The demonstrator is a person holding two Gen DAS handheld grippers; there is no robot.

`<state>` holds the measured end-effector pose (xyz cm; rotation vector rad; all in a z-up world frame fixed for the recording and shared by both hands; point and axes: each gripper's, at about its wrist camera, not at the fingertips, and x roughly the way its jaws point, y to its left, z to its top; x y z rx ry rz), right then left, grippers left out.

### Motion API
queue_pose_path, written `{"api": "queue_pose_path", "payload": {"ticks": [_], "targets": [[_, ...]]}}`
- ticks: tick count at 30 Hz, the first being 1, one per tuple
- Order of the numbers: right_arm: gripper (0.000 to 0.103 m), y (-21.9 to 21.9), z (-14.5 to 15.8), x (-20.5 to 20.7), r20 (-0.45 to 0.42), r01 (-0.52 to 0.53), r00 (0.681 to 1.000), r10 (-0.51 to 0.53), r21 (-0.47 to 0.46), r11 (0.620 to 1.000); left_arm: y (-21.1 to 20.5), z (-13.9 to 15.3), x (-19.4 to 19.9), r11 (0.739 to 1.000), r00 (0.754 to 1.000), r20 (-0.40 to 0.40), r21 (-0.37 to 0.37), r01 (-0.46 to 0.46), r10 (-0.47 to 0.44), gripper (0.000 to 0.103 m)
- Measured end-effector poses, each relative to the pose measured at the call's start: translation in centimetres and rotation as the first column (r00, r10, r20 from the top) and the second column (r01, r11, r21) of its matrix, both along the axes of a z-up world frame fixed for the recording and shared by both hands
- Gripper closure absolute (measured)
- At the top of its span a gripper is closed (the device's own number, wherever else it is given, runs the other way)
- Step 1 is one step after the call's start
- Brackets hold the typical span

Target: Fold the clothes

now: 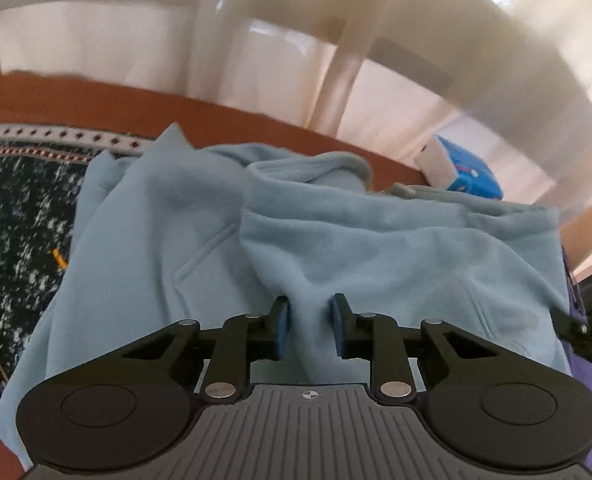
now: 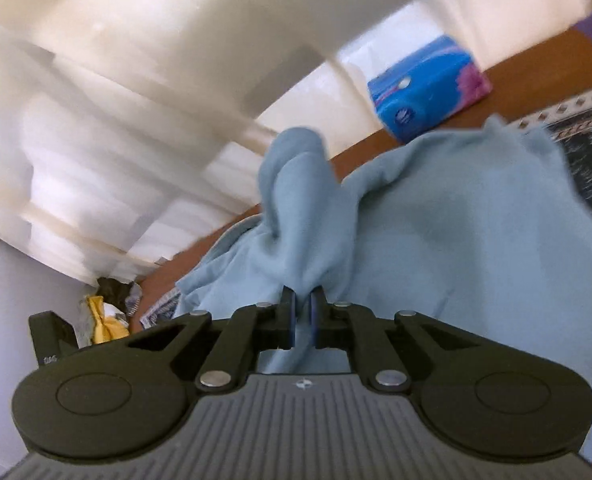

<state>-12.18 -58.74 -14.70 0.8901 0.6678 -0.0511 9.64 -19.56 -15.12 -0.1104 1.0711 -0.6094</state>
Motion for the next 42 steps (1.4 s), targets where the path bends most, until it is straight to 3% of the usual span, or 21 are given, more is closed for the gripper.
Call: {"api": "queue_pose_path", "payload": {"ticks": [5, 8, 9, 11, 14, 17, 20, 23, 26, 29, 31, 33, 37, 40, 42], "targets": [[0.095, -0.2, -4.3, -0.2, -0.155, -0.004, 0.988, -0.001, -0.028, 1.0, 0.5, -1.5, -0.4, 1.0, 1.0, -0.004, 0.014, -0.012, 0.012, 0.071], [0.086, -0.2, -4.3, -0.4, -0.137, 0.023, 0.99, -0.025, -0.018, 1.0, 1.7, 0.6, -0.7, 0.999, 0.999, 0.035, 0.005, -0.035, 0.035, 0.05], [0.072, -0.1, -3.5, -0.6, -0.12, 0.026, 0.992, -0.031, -0.046, 0.999, 2.2, 1.6, -0.9, 0.999, 0.997, 0.056, 0.001, -0.043, 0.043, 0.051], [0.068, 0.8, -0.9, -1.5, -0.062, 0.029, 0.997, -0.04, -0.168, 0.985, 2.4, 3.8, -1.4, 0.999, 0.994, 0.104, -0.036, -0.022, 0.025, 0.05], [0.067, 2.3, 2.7, -1.4, 0.046, 0.003, 0.999, 0.012, -0.318, 0.948, 0.1, 5.6, -2.4, 0.99, 0.986, 0.135, -0.08, 0.112, -0.1, 0.048], [0.067, 3.9, 3.9, 1.1, 0.074, -0.093, 0.988, 0.134, -0.405, 0.91, -3.4, 5.6, -4.5, 0.959, 0.955, 0.145, -0.082, 0.27, -0.257, 0.045], [0.067, 4.2, 3.1, 4.3, 0.03, -0.144, 0.984, 0.178, -0.46, 0.876, -6.3, 4.0, -7.0, 0.916, 0.91, 0.13, -0.025, 0.4, -0.394, 0.044], [0.068, 3.3, 1.1, 6.8, -0.053, -0.173, 0.984, 0.168, -0.475, 0.863, -7.2, 1.7, -9.0, 0.886, 0.876, 0.134, 0.058, 0.46, -0.463, 0.044], [0.075, 2.4, -1.3, 8.9, -0.12, -0.181, 0.983, 0.141, -0.46, 0.869, -6.8, -0.4, -9.7, 0.89, 0.878, 0.148, 0.062, 0.452, -0.456, 0.044], [0.074, 1.6, -2.7, 9.3, -0.138, -0.159, 0.984, 0.113, -0.393, 0.906, -6.3, 0.0, -9.4, 0.905, 0.895, 0.133, 0.033, 0.425, -0.425, 0.041], [0.07, 2.3, -1.1, 8.4, -0.103, -0.154, 0.987, 0.122, -0.414, 0.897, -5.6, 1.4, -8.9, 0.917, 0.911, 0.123, -0.011, 0.399, -0.394, 0.04], [0.06, 2.9, 0.4, 7.4, -0.068, -0.148, 0.989, 0.131, -0.434, 0.888, -4.5, 3.1, -8.1, 0.929, 0.924, 0.154, -0.069, 0.364, -0.351, 0.03], [0.055, 5.0, 2.9, 5.2, 0.01, -0.162, 0.982, 0.19, -0.482, 0.861, -3.5, 3.6, -4.4, 0.971, 0.96, 0.192, -0.087, 0.221, -0.202, 0.026], [0.053, 7.1, 2.4, 4.1, -0.01, -0.222, 0.967, 0.255, -0.522, 0.823, -3.7, 1.7, -1.8, 0.988, 0.978, 0.161, -0.055, 0.147, -0.136, 0.026], [0.042, 8.8, 1.3, 3.6, -0.057, -0.273, 0.954, 0.295, -0.572, 0.773, -4.7, -0.2, -1.0, 0.988, 0.978, 0.142, -0.005, 0.157, -0.154, 0.026]]}}
